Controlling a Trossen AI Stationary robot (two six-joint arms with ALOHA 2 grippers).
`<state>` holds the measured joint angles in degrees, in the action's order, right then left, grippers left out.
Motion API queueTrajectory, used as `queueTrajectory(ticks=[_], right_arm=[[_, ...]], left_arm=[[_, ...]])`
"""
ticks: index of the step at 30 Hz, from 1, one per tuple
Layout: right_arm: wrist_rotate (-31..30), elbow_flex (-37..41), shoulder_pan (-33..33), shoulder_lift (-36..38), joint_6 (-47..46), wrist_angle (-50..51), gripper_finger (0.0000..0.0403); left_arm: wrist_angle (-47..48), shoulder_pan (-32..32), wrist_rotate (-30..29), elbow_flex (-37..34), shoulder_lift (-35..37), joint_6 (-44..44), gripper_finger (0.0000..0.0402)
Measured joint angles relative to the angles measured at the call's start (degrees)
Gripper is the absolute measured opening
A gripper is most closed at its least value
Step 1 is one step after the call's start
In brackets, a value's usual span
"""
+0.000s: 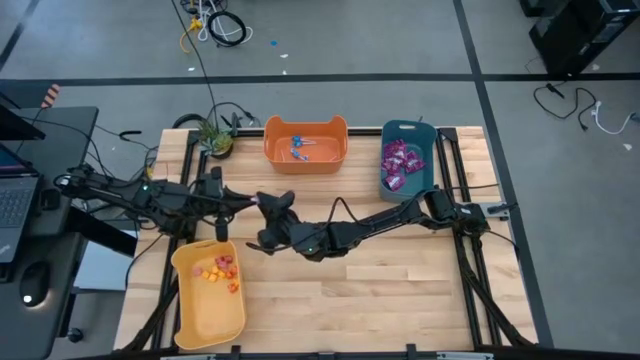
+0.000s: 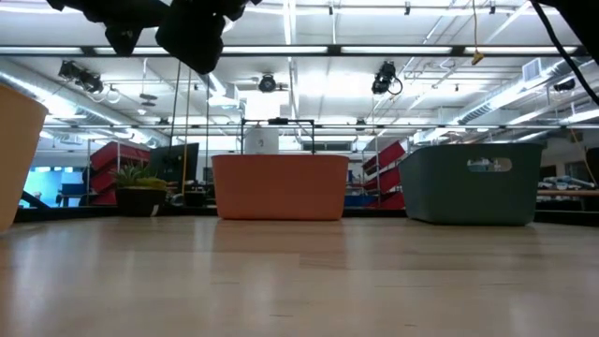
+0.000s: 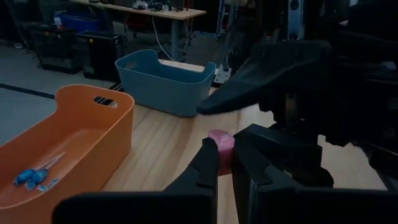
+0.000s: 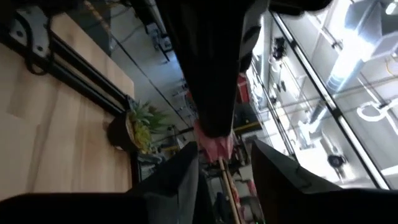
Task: Sort candy
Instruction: Put the pink candy into the yellow bin
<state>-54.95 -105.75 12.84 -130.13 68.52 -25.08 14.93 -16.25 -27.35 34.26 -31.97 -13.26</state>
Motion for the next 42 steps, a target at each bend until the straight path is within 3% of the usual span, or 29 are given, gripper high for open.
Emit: queueTrajectory(ticks=[8, 11, 17, 22, 24, 30, 42], right_arm=[[-6.56, 0.0, 0.59, 0.0, 0.02, -0.63, 0.0157], [-10.49, 0.0, 0.91, 0.0, 0.39, -0.63, 0.0157], [-20.1, 0.0, 2.36, 0.0, 1.7, 2.11, 0.0156], [-21.78, 0.0, 3.06, 0.0, -2.48, 6.06, 0.0157], [-21.69, 0.0, 3.06, 0.0, -3.74, 6.66, 0.0157], [-21.42, 0.0, 2.87, 0.0, -7.28, 8.59, 0.0156], [-17.09, 0.0, 0.95, 0.0, -10.45, 9.28, 0.0156]], left_arm=[[-0.12, 0.0, -2.56, 0.0, 4.54, 1.09, 0.0015], [0.9, 0.01, -0.58, 0.0, 7.13, 1.07, 0.0015], [12.33, 0.0, 12.23, 1.18, 10.14, -3.71, 0.0015], [27.37, -0.84, 32.67, 2.89, 9.67, -5.15, 0.0015], [34.06, -1.65, 37.41, 3.22, 9.36, -5.75, 0.0015], [54.56, -3.21, 36.7, 3.26, 6.77, -17.45, 0.0015], [54.69, -5.31, 36.06, 3.21, 2.71, -18.53, 0.0018]])
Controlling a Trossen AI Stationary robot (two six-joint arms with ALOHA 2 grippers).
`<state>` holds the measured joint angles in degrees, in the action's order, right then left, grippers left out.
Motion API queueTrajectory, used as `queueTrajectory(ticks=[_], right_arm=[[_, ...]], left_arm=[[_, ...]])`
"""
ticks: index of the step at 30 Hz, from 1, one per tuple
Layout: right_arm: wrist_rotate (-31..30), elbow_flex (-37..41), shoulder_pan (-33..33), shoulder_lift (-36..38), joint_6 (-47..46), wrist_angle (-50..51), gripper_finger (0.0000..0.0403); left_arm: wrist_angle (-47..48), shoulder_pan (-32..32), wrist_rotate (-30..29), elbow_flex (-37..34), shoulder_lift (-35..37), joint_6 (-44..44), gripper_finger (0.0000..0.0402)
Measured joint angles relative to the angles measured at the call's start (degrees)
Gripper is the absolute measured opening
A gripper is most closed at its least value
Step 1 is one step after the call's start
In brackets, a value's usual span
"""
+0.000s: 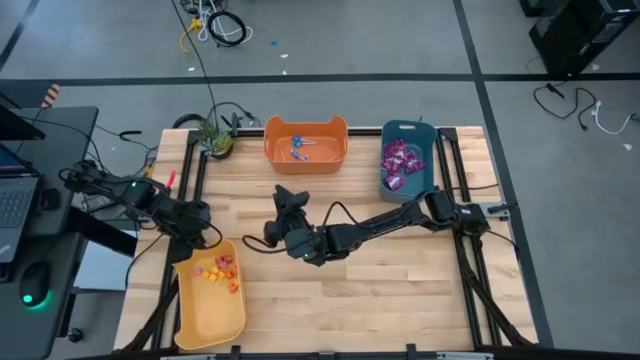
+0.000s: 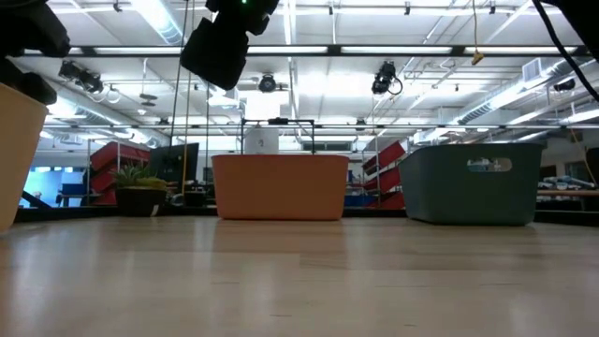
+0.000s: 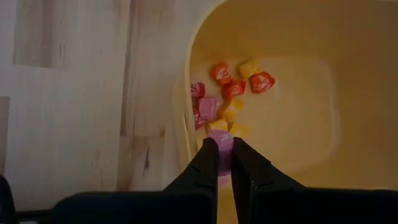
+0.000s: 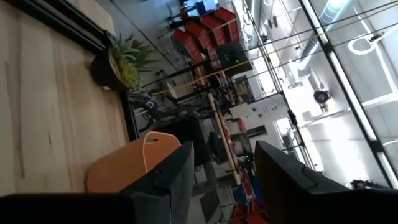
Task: Sort candy
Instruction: Put the pink candy into the yellow bin, then move the orange bin to the left center
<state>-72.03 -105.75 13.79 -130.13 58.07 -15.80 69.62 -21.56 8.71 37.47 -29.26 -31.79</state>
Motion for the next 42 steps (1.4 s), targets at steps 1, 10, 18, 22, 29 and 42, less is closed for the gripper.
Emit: queueTrajectory(ticks=[1, 10, 18, 22, 29, 42], right_arm=[[0.07, 0.0, -0.11, 0.0, -0.07, 0.03, 0.0156], [1.36, 0.0, -0.34, 0.0, -0.94, 0.07, 0.0156], [1.36, 0.0, -0.36, 0.0, -0.95, 0.07, 0.0156], [1.36, 0.0, -0.36, 0.0, -0.95, 0.07, 0.0156], [1.36, 0.0, -0.36, 0.0, -1.11, 0.07, 0.0156], [1.58, 0.0, -0.37, 0.0, -1.65, 0.07, 0.0156]], left_arm=[[-0.02, 0.0, 0.02, 0.0, 0.0, -0.04, 0.0021], [-1.19, 0.0, 0.04, -0.04, 0.04, -0.38, 0.0058], [-2.64, 0.0, 0.87, -0.09, 0.04, -0.8, 0.0061], [-2.95, 0.0, 0.92, -0.09, 0.04, -1.9, 0.0062], [-5.98, 0.0, 0.9, -0.09, 0.04, -1.9, 0.0064], [-7.12, 0.0, 0.29, -0.09, 0.04, -3.61, 0.0128]])
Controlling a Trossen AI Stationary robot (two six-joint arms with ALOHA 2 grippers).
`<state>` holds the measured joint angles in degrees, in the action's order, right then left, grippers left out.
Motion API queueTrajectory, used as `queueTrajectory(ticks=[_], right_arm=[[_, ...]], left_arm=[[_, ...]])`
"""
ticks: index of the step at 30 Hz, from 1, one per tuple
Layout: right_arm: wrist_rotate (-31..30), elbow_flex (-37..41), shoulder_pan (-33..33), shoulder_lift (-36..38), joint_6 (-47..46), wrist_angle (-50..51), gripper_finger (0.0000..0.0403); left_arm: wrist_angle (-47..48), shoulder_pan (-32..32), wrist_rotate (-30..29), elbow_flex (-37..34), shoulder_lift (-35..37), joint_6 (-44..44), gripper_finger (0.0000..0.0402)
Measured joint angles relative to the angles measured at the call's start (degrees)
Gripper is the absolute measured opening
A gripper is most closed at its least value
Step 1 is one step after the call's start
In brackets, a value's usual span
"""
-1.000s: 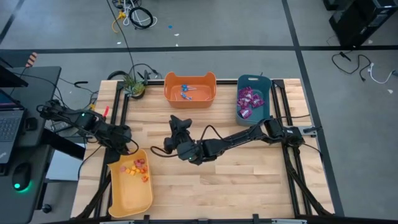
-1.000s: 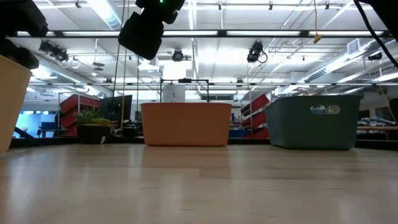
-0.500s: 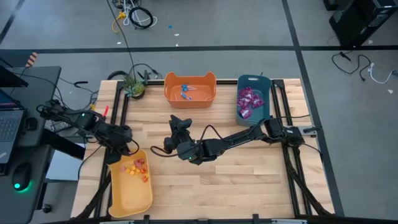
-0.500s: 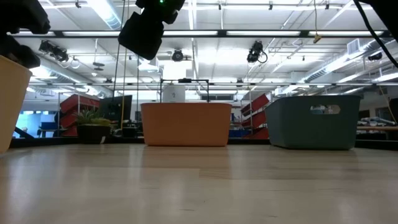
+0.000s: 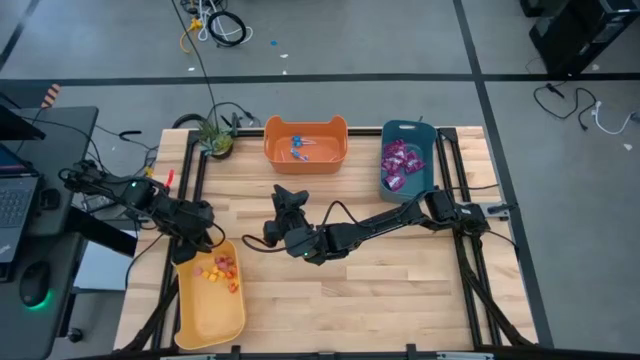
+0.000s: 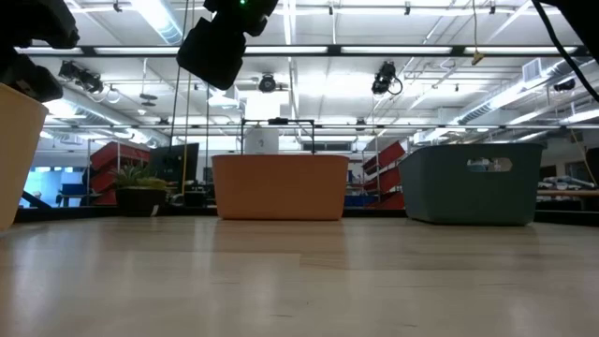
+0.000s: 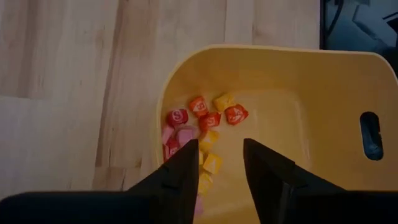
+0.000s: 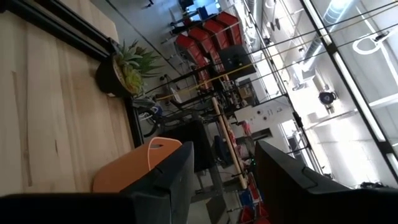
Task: Sort candy
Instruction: Move the orange bin to the left center
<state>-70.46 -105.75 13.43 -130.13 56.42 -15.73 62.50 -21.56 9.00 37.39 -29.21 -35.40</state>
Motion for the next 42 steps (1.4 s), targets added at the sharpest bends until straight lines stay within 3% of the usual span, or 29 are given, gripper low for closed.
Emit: queueTrajectory(ticks=[9, 19, 26, 31, 37, 42], right_arm=[[-1.73, 0.0, -0.02, 0.0, 0.09, -0.02, 0.0156], [-5.22, 0.03, -0.01, 1.33, 1.08, -0.05, 0.0148], [-6.78, 0.02, 0.0, 5.29, -0.59, 4.2, 0.0135], [-11.98, 0.02, 0.0, 9.53, -8.07, 12.96, 0.0129], [-11.89, 0.02, 0.21, 14.02, -24.62, 30.24, 0.0124], [-3.22, 0.02, 0.57, 18.64, -44.39, 47.1, 0.0113]], left_arm=[[-0.47, 0.02, 1.7, 0.0, 0.0, 0.04, 0.0138], [-11.58, 0.02, 4.09, 0.0, 0.0, 2.28, 0.0137], [-9.98, 0.01, 3.7, 0.0, -2.32, 3.67, 0.0088], [-8.59, 0.0, 3.7, 0.0, -5.77, 6.61, 0.0014], [-7.22, 0.0, 2.11, -0.01, -7.66, 8.25, 0.0004], [-7.11, 0.0, -2.36, -0.02, -7.99, 8.12, 0.0002]])
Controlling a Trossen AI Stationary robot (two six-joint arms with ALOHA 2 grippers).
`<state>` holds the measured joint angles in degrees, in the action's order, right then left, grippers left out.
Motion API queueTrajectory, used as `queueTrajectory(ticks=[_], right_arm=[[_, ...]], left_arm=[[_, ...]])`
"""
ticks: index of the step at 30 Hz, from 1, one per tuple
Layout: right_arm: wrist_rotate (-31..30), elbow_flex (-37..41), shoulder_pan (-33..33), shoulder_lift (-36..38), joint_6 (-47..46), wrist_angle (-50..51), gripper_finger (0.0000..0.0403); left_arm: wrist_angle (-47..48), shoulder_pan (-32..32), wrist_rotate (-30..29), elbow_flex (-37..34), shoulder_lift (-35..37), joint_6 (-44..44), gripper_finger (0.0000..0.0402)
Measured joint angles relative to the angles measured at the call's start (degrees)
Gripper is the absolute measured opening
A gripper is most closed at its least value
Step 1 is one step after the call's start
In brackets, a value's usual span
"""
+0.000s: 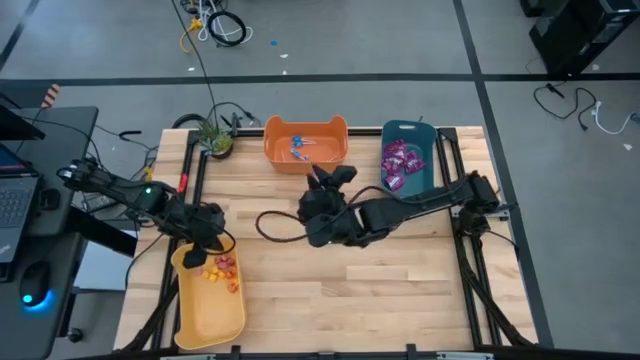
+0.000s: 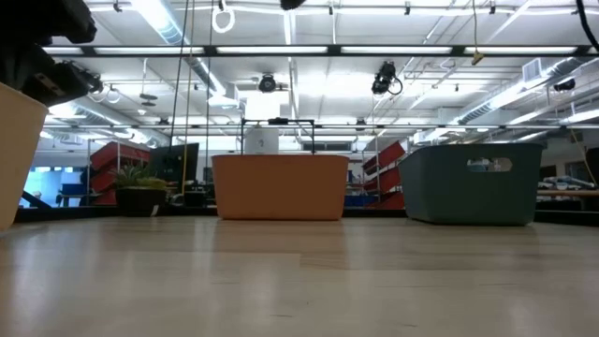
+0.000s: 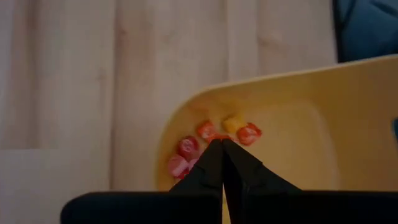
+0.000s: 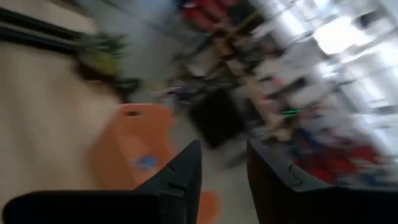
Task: Sort candy
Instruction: Move the orange bin to the left center
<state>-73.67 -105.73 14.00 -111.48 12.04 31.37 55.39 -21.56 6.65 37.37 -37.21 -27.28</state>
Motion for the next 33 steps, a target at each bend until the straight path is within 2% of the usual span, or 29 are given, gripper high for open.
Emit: queueTrajectory(ticks=[4, 6, 8, 15, 24, 33], right_arm=[[11.77, 0.0, -0.48, 2.58, -13.49, 10.92, 0.0097], [17.01, 0.0, -0.73, 3.43, -17.23, 14.41, 0.0089], [19.73, 0.0, -0.79, 3.79, -19.64, 16.86, 0.008], [20.41, 0.0, 0.66, 3.87, -23.53, 22.11, 0.0053], [19.72, 0.0, 1.68, 3.87, -25.4, 22.8, 0.0027], [19.66, 0.0, 1.68, 3.87, -25.43, 22.82, 0.0008]], left_arm=[[1.52, 0.02, -2.95, 0.01, -0.34, -0.1, 0.0001], [2.77, 0.0, -3.42, 0.01, -0.61, -0.2, 0.0001], [3.58, 0.0, -3.44, 0.0, -0.94, -0.24, 0.0001], [6.19, 0.0, -5.45, -0.01, -2.78, -0.38, 0.0], [6.14, 0.0, -7.94, -0.01, -4.73, -0.4, 0.0], [5.72, 0.0, -14.41, -0.01, -4.79, -0.09, 0.0]])
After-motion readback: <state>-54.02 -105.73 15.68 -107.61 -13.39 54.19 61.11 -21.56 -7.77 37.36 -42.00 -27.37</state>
